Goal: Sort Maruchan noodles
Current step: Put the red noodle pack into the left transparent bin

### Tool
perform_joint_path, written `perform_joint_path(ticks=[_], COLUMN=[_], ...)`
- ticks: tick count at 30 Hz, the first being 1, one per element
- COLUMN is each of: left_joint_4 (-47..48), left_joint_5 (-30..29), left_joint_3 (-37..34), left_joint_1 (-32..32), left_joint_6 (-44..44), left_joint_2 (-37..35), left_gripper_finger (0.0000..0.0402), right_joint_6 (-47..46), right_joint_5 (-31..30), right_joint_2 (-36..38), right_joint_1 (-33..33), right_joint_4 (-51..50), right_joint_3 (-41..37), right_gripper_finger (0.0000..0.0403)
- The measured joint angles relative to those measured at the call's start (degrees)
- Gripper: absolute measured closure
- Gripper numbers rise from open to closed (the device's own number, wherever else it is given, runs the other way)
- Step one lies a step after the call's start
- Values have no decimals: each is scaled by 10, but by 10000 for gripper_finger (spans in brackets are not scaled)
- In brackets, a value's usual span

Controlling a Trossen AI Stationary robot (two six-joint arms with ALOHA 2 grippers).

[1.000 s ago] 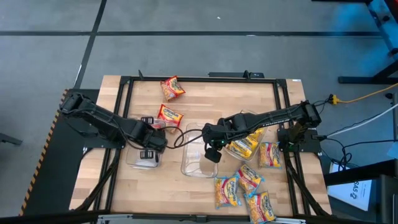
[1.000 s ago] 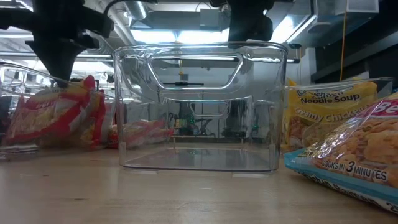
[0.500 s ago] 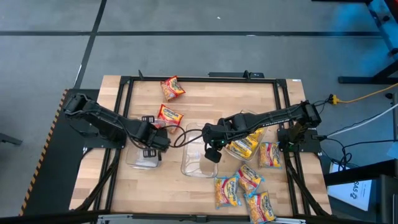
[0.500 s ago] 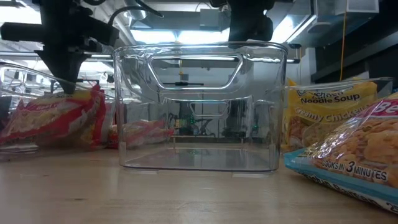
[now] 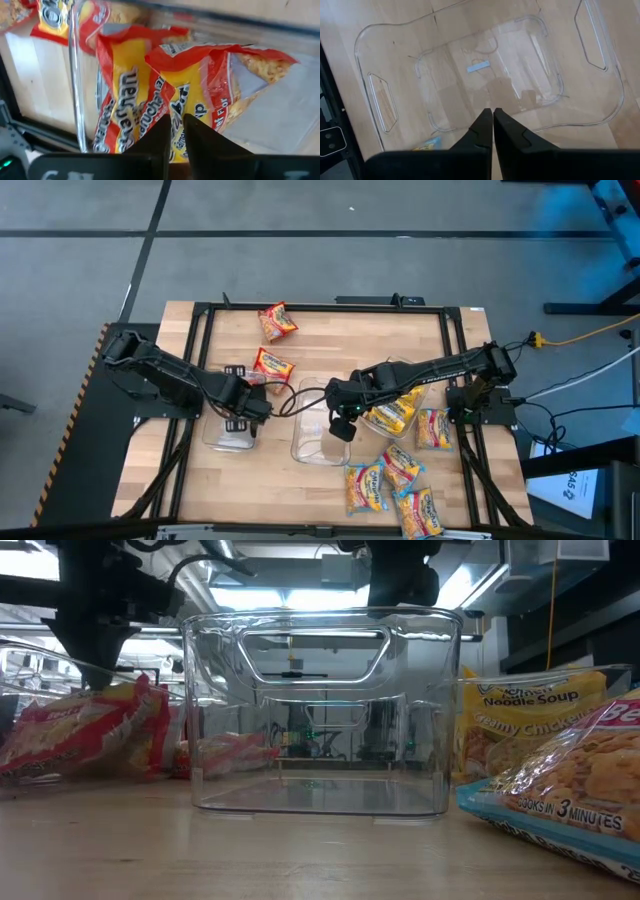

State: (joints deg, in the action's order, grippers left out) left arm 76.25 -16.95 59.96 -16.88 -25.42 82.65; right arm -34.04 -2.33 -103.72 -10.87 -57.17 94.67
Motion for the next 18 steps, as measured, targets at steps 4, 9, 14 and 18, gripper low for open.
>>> perform_joint_path(ticks=[4,9,14,18], left_joint_4=[20,22,30,59], left_joint_5=[0,-11,-21,-22], left_joint_3=[0,0,0,0], left_joint_1=[0,0,0,0], left_joint_6=[0,-11,-18,-44], left_joint_2=[0,0,0,-2], left_gripper_finger=[348,347,344,341], right_joint_6=[0,0,0,0], right_joint_5=[0,0,0,0], right_joint_2=[0,0,0,0], right_joint_1=[0,0,0,0], right_joint_4=[0,0,0,0], right_joint_3=[0,0,0,0], right_gripper_finger=[388,389,388,388])
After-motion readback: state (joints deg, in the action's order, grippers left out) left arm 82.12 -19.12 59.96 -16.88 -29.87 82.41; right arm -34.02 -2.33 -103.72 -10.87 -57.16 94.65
